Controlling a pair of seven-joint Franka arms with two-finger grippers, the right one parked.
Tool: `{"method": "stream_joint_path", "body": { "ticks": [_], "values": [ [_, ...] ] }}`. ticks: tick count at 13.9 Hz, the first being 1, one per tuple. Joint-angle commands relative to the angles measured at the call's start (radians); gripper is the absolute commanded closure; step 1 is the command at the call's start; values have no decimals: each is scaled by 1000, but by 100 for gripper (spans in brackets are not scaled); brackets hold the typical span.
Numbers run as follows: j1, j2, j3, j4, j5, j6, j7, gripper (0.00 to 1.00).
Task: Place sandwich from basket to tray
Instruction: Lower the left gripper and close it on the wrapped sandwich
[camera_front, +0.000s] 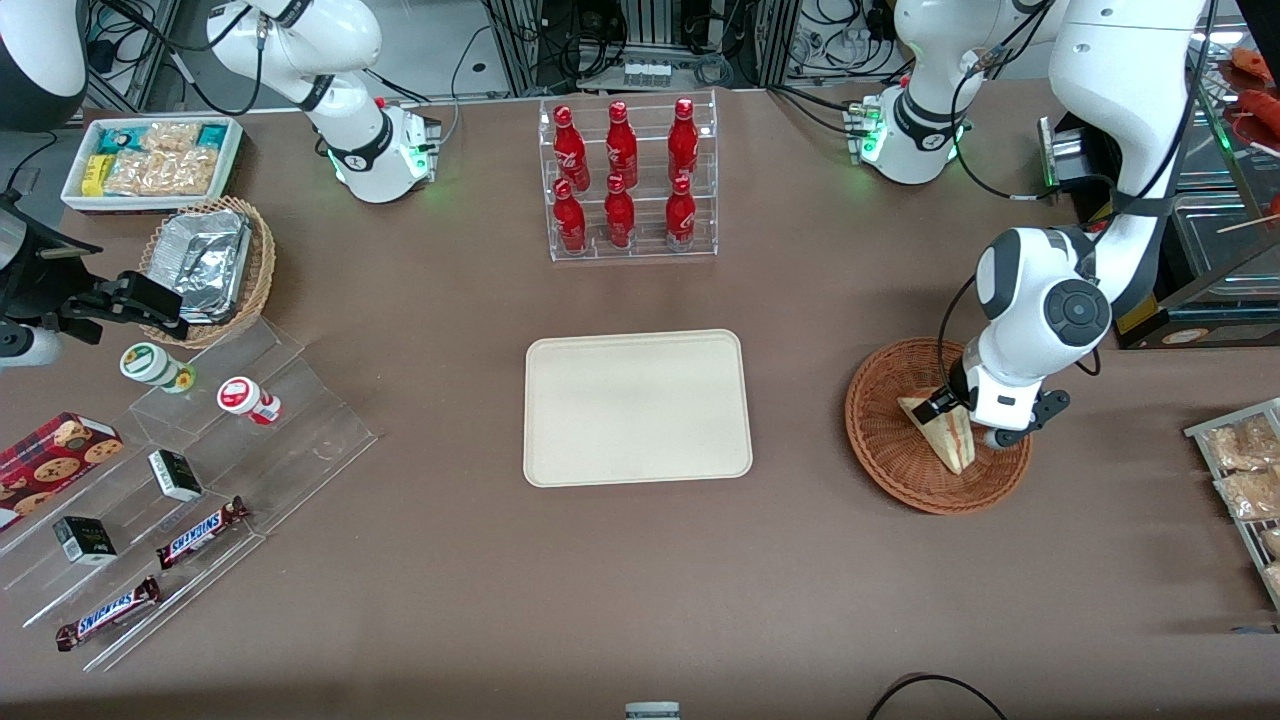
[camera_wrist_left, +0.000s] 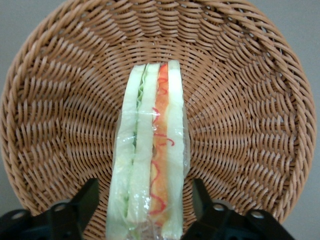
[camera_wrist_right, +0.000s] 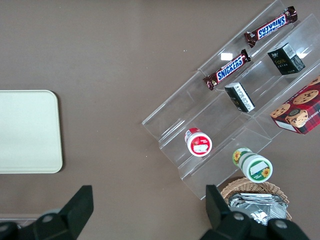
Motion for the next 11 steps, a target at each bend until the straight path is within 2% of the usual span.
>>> {"method": "stream_joint_path", "body": {
  "ticks": [1, 3, 6, 8, 11],
  "values": [
    [-3, -44, 2, 3, 30, -39, -10, 100],
    [-3, -70, 0, 32, 30, -91, -5, 100],
    [-15, -78, -10, 172, 24, -256, -21, 100],
    [-52, -53, -52, 289, 14, -377, -27, 100],
    [-134, -4, -73, 380, 14, -416, -21, 100]
  ]
}}
